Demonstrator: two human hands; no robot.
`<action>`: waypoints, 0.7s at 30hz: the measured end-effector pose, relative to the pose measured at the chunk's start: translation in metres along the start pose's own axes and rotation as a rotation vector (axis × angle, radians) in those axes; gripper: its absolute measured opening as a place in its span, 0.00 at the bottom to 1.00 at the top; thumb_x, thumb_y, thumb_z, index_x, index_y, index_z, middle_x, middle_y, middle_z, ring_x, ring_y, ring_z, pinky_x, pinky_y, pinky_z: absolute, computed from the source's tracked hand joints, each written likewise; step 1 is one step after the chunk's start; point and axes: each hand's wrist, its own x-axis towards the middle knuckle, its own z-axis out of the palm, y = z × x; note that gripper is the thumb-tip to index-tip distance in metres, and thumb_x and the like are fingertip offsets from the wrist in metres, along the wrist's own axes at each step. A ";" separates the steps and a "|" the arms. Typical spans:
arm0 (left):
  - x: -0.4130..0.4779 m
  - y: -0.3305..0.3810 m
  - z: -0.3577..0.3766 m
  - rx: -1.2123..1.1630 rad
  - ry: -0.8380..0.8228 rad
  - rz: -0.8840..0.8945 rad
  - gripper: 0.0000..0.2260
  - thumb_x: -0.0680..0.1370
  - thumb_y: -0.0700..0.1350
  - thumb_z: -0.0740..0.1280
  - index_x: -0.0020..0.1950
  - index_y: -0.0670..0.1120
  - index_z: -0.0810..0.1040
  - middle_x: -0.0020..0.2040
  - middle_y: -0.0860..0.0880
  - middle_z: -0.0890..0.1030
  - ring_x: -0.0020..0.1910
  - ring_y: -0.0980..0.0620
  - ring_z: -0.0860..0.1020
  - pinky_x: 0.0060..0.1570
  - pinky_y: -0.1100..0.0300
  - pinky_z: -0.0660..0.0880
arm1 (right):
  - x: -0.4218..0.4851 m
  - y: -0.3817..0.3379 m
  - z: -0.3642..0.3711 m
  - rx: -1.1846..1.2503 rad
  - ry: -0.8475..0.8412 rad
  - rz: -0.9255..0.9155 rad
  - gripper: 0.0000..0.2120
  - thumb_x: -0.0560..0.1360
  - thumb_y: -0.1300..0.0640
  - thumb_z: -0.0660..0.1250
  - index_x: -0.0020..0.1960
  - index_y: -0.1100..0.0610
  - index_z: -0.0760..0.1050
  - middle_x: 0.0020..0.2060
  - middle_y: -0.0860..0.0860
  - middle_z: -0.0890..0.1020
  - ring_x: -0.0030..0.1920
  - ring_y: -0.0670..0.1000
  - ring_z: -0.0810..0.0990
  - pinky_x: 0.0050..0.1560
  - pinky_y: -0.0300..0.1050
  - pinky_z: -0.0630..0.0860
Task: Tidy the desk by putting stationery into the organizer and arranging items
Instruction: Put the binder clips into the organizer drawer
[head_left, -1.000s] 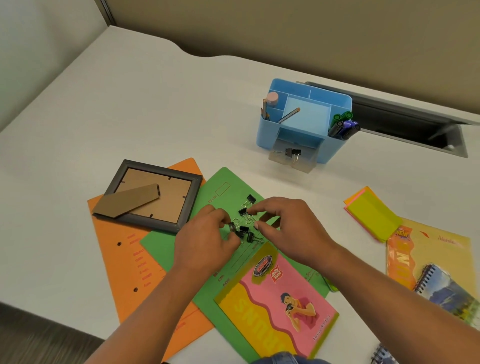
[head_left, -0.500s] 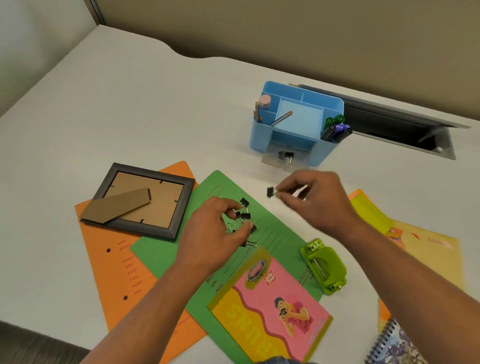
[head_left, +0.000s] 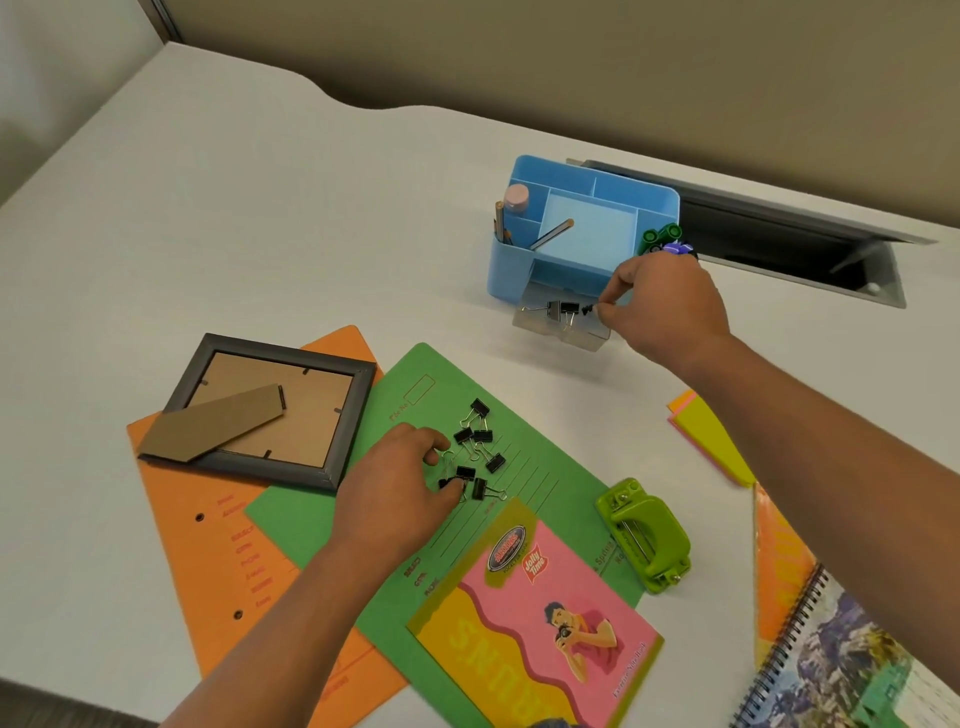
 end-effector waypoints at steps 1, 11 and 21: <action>0.000 -0.001 0.000 0.026 -0.010 0.008 0.19 0.72 0.55 0.72 0.62 0.55 0.76 0.48 0.59 0.74 0.45 0.58 0.74 0.41 0.61 0.73 | 0.001 0.000 0.001 -0.008 0.001 -0.004 0.04 0.73 0.51 0.71 0.43 0.52 0.80 0.42 0.51 0.82 0.45 0.51 0.77 0.42 0.45 0.76; 0.003 0.001 0.004 0.149 -0.047 0.064 0.13 0.73 0.55 0.70 0.58 0.58 0.79 0.48 0.58 0.75 0.46 0.59 0.74 0.38 0.62 0.72 | -0.026 0.007 -0.008 0.210 0.109 0.065 0.04 0.71 0.48 0.73 0.43 0.48 0.81 0.40 0.45 0.81 0.41 0.48 0.78 0.43 0.42 0.74; -0.004 0.006 0.000 0.128 -0.023 0.094 0.08 0.73 0.54 0.70 0.51 0.56 0.80 0.47 0.59 0.75 0.44 0.58 0.75 0.38 0.61 0.75 | -0.105 -0.016 0.012 0.455 -0.057 0.033 0.03 0.70 0.51 0.75 0.41 0.48 0.82 0.27 0.35 0.77 0.28 0.42 0.76 0.40 0.39 0.72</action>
